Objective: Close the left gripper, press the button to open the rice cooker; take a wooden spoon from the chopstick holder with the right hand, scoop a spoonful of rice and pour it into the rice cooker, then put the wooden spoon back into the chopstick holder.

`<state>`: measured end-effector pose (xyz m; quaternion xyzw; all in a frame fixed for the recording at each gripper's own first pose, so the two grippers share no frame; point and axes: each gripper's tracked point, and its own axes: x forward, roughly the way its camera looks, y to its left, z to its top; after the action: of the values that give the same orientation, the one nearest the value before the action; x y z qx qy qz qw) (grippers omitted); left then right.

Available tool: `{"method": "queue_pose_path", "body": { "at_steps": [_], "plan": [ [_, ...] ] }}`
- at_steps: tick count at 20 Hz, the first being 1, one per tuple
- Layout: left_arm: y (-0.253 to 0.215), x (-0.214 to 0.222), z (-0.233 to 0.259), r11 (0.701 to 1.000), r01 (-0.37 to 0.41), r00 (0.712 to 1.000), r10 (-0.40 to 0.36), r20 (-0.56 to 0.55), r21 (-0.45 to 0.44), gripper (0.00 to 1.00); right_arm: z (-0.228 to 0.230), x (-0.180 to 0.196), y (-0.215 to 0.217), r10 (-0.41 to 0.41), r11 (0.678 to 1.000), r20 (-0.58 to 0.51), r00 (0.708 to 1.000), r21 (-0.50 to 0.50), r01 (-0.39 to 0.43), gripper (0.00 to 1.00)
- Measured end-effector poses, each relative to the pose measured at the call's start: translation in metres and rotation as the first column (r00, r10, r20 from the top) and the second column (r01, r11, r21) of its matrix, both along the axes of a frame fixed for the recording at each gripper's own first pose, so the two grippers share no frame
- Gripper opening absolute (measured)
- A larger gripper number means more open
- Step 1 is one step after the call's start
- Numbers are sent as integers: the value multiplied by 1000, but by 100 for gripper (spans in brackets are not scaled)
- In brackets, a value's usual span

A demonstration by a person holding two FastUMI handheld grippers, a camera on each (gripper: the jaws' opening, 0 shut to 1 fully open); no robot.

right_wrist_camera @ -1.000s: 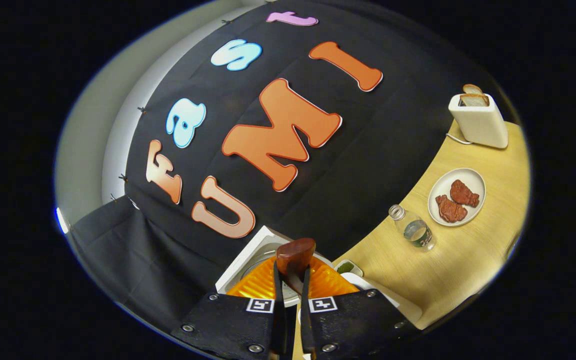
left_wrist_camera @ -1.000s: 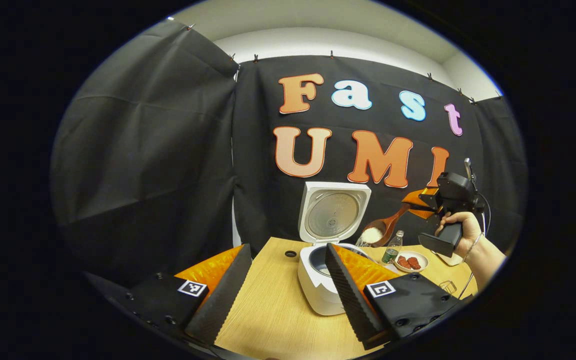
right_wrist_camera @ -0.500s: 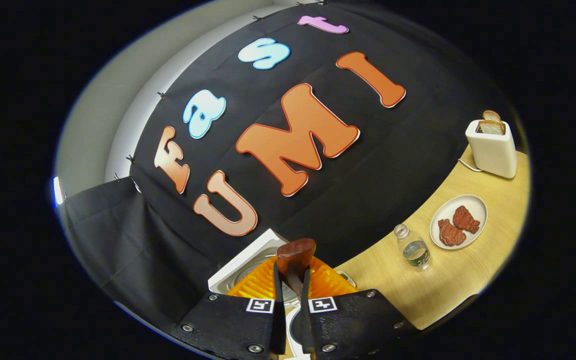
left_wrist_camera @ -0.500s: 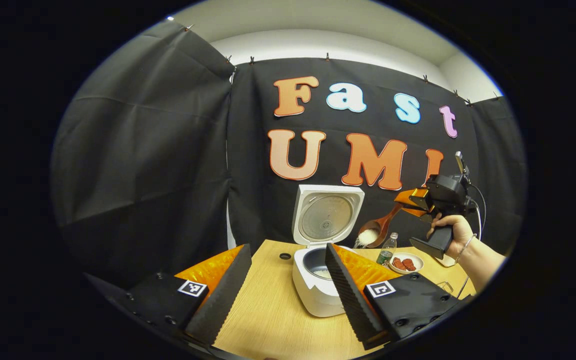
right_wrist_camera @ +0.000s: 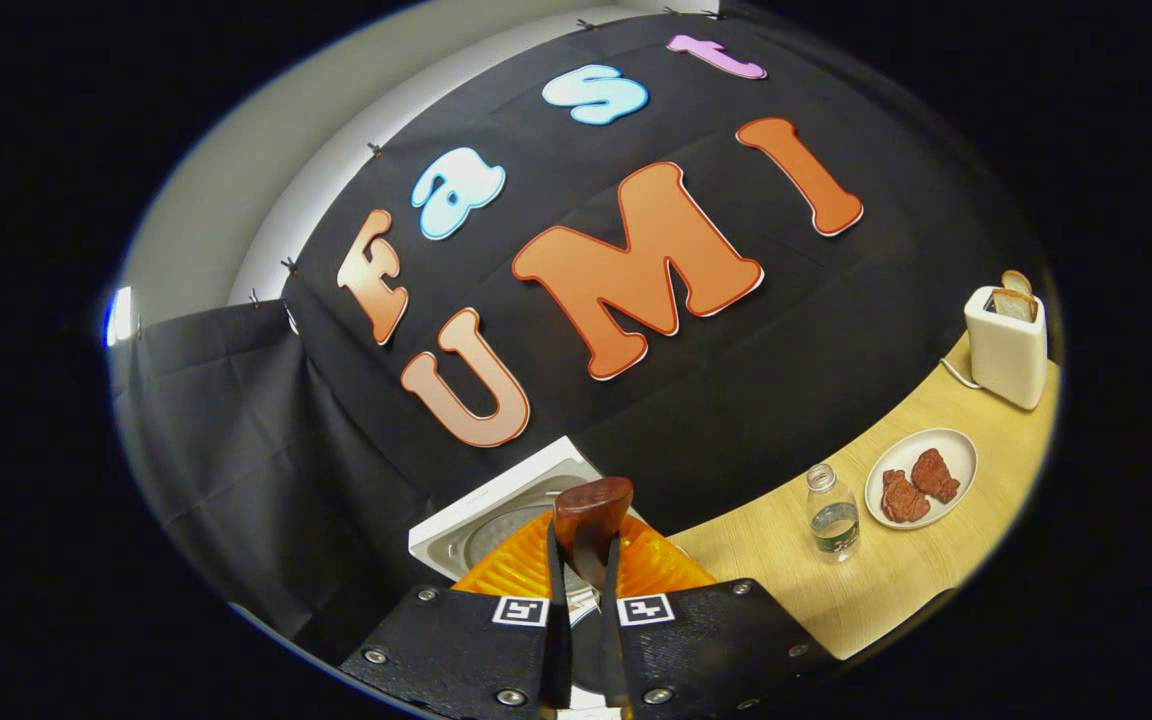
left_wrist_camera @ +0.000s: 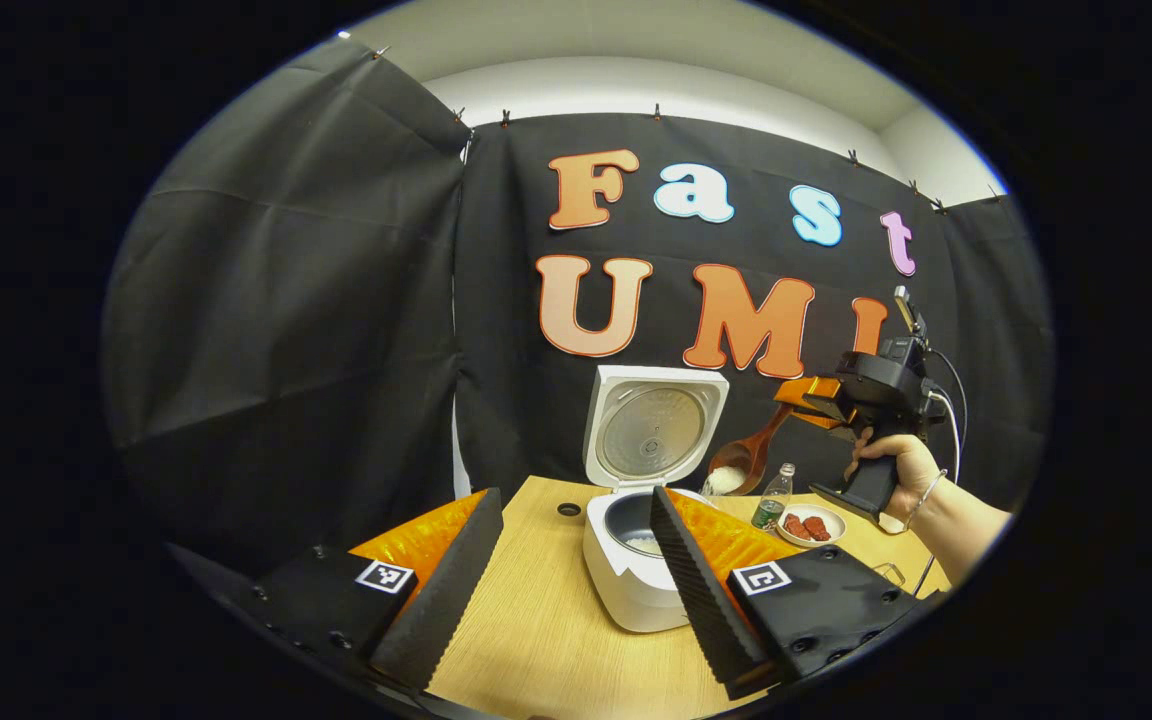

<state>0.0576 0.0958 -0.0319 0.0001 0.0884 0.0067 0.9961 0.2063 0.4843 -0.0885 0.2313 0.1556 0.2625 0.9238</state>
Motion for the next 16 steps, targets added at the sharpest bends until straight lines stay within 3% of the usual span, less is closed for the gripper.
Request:
{"method": "queue_pose_path", "body": {
  "at_steps": [16],
  "plan": [
    [14,1,0,999,-33,999,33,-5,-1,100,9,-27,23,128,977,159,979,-191,-97,11]
  ]
}}
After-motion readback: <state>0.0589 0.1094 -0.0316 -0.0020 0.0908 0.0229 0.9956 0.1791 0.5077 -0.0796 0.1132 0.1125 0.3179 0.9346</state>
